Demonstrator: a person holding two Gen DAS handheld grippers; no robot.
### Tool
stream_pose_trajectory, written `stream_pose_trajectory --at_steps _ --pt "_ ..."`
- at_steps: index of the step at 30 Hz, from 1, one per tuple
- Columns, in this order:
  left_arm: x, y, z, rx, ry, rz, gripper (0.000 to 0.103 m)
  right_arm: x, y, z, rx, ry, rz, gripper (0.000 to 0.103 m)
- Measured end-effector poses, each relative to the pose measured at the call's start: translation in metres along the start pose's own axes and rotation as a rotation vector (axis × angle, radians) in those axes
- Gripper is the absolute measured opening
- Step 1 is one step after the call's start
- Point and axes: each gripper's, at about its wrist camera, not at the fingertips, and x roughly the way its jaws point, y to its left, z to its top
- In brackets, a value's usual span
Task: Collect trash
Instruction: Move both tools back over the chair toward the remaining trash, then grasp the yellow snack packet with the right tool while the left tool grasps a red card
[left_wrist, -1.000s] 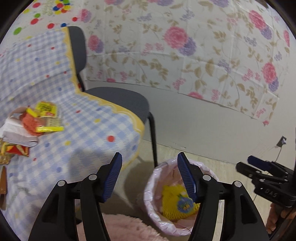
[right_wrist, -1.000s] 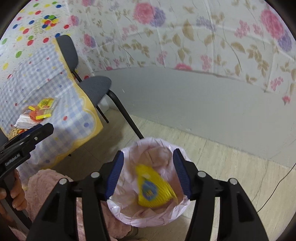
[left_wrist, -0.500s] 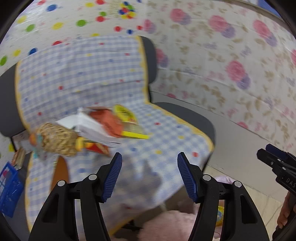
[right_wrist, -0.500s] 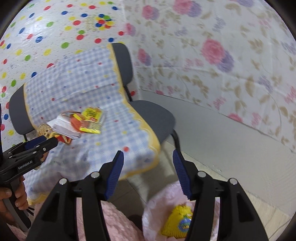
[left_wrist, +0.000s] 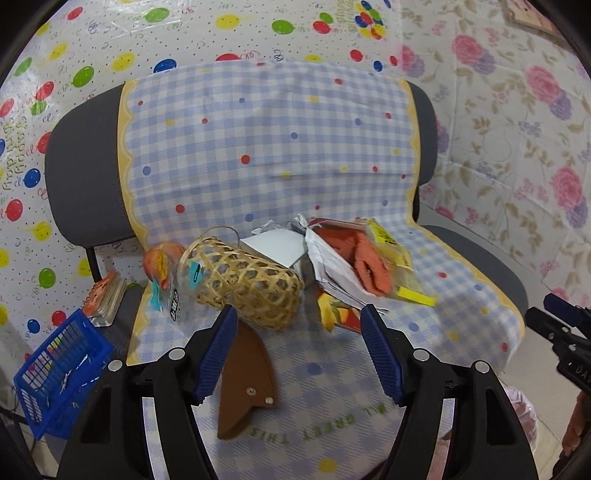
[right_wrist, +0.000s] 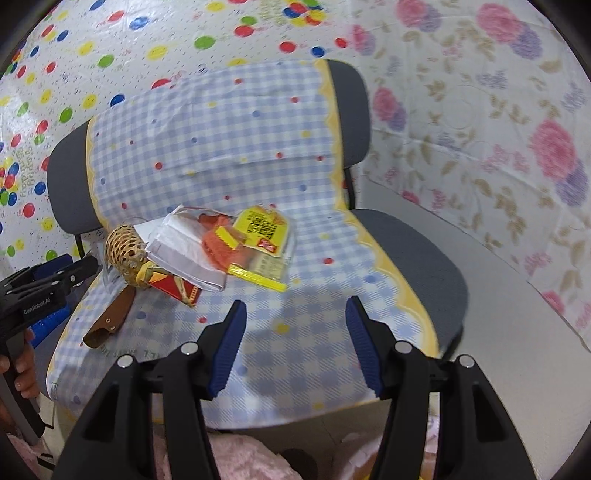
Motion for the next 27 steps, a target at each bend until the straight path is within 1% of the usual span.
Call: stream_pose_trajectory --at_steps 1,5,11,13,14,17,20,23,24,26,27 --pt "0.006 0.001 0.003 0.000 0.004 0.005 0.070 0.008 0.004 0.002 -0.010 0.002 0.006 0.061" --pt "0.026 0.002 0.014 0.008 0.007 0.018 0.070 0.047 0.019 0.012 -0.053 0.027 0.012 0.062" --pt "0.053 0.007 0.032 0.000 0.004 0.022 0.070 0.105 0.033 0.022 -0.108 0.102 0.019 0.063" --pt "0.061 0.010 0.035 -0.003 0.007 0.021 0.070 0.119 0.038 0.024 -0.130 0.118 0.018 0.069" --pt "0.065 0.012 0.037 -0.008 0.009 0.020 0.070 0.127 0.041 0.025 -0.145 0.126 0.021 0.070" --pt "0.076 0.019 0.040 -0.025 0.017 0.020 0.070 0.145 0.051 0.024 -0.194 0.145 0.001 0.071" --pt "0.084 0.022 0.042 -0.030 0.025 0.023 0.070 0.160 0.059 0.022 -0.248 0.162 -0.049 0.071" --pt "0.090 0.024 0.044 -0.038 0.028 0.025 0.070 0.167 0.062 0.022 -0.279 0.151 -0.089 0.071" --pt "0.091 0.025 0.045 -0.040 0.029 0.026 0.070 0.168 0.063 0.023 -0.290 0.144 -0.103 0.070" --pt "0.092 0.026 0.045 -0.046 0.033 0.026 0.070 0.168 0.063 0.023 -0.307 0.134 -0.128 0.060" --pt "0.091 0.027 0.044 -0.048 0.034 0.026 0.070 0.168 0.062 0.024 -0.309 0.131 -0.133 0.046"
